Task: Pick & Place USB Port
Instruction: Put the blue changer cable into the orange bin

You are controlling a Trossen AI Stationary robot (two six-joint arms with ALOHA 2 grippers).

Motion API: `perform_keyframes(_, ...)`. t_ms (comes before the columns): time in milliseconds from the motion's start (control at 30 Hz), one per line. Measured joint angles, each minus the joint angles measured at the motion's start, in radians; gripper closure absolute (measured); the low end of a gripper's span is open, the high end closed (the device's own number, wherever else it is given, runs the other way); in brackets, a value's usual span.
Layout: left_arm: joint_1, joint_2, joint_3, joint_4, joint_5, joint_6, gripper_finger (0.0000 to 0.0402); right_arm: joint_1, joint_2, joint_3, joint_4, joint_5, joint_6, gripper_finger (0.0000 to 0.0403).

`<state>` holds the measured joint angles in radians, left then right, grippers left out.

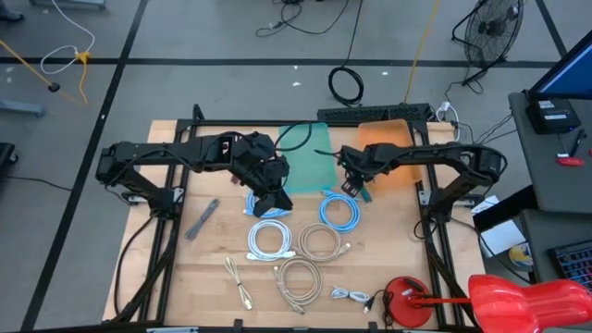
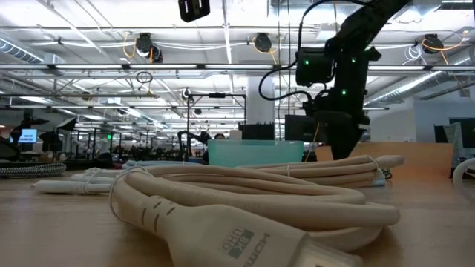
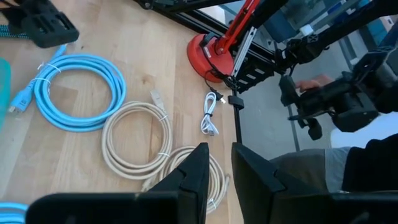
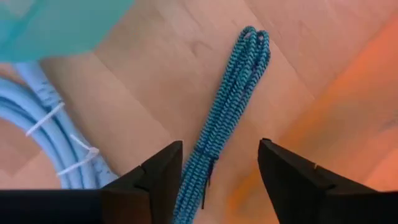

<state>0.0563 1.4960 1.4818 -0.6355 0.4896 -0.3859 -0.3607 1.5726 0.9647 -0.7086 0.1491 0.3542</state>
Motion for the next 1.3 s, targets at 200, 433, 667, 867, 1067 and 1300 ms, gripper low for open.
perform_keyframes(200,0.000,0.000,0.000,-0.001,0.007,-0.001,0.0330,0.001,-0.001,-0.068,0.056,-0.020,0.023,0.0211)
perform_keyframes(433,-0.001,0.000,0.000,-0.001,0.007,-0.012,0.0330,0.001,0.000,-0.154,0.058,-0.023,0.052,0.0256)
perform_keyframes(667,-0.005,0.000,0.000,0.006,0.006,-0.022,0.0330,0.001,0.000,-0.203,0.055,-0.023,0.052,0.0294)
perform_keyframes(867,-0.005,0.000,0.000,0.012,-0.001,-0.028,0.0330,0.002,-0.001,-0.217,0.054,-0.002,0.054,0.0312)
perform_keyframes(1067,-0.005,0.000,0.000,0.012,-0.002,-0.029,0.0330,0.001,0.000,-0.218,0.054,0.004,0.093,0.0369)
perform_keyframes(1300,-0.006,0.000,0.000,0.012,-0.002,-0.029,0.0330,0.001,0.002,-0.208,0.024,-0.001,0.109,0.0398)
